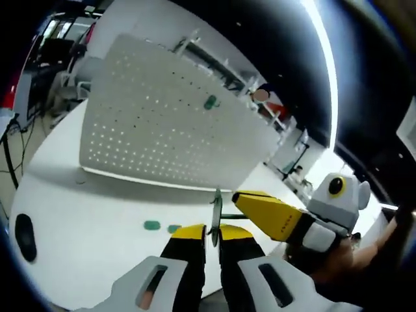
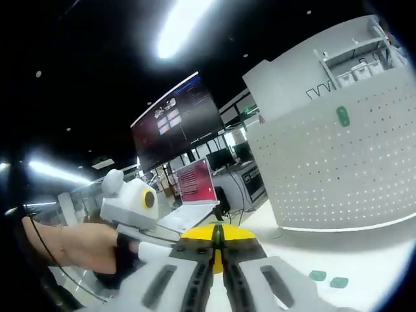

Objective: Insert the hook assembly into the mounting plate slot until the hook locks in place.

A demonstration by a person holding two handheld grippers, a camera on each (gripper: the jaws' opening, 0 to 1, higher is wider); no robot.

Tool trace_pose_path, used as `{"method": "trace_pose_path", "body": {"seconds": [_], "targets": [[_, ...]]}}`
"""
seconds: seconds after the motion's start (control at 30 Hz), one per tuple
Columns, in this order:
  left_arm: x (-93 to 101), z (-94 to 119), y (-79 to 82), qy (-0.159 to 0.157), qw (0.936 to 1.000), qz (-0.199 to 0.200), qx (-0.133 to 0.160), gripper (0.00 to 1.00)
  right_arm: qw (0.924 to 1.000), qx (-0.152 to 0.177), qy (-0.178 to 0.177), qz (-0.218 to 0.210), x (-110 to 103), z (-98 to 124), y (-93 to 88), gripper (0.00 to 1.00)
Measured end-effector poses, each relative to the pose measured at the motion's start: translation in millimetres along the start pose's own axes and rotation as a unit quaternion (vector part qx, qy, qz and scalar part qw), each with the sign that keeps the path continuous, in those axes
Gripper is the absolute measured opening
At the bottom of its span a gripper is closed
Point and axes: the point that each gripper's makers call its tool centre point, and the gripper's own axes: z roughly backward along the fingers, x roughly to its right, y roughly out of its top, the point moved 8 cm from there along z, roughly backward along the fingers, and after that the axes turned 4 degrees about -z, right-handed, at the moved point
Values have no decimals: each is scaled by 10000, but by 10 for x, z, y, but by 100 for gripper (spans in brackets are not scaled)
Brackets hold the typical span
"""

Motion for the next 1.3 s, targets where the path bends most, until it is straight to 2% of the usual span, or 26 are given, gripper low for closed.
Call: {"method": "trace_pose_path", "body": {"seconds": [0.17,0.4,0.43,0.47,0.5,0.57,0.63,0.67,0.77,0.8,0.87,0.9,1.0,1.03,1.1,1.3], "targets": [[43,14,-29,-99,9999,33,39,4,9999,-7,30,162,-47,38,14,0],[85,39,-48,-31,9999,-133,18,1,9996,-37,52,264,-80,50,18,0],[81,40,-44,-26,9999,-129,29,1,9998,-2,70,200,-76,48,19,0],[65,39,-35,56,9998,-185,81,1,9999,-17,95,-94,-64,44,2,0],[55,37,-40,95,9997,-209,68,1,9997,-31,79,-210,-48,47,-1,1],[33,33,-56,133,9998,-165,46,1,9997,-19,32,-239,2,68,18,5],[17,48,-62,159,9998,-121,64,1,9993,41,-5,-375,27,110,70,10],[17,54,-59,161,9997,-151,93,1,9978,20,-29,-667,27,131,92,11],[1,75,-35,250,9994,-64,226,1,9937,163,-14,-1107,39,171,175,11],[-1,76,-33,265,9993,-82,245,1,9940,148,3,-1086,50,180,195,11],[-14,79,-19,412,9980,-372,290,1,9943,-4,35,-1066,59,165,214,11],[-3,77,-13,420,9977,-437,289,1,9943,-209,36,-1045,68,154,187,11],[55,55,21,410,9966,-666,271,1,9942,-214,14,-1054,85,122,161,11],[54,60,39,529,9938,-948,245,1,9927,-174,83,-1188,74,109,173,11],[81,65,66,601,9901,-1227,316,1,9928,-336,168,-1137,36,72,155,11],[106,72,67,678,9863,-1476,279,1,9932,-496,304,-1010,-44,10,98,11]]}}
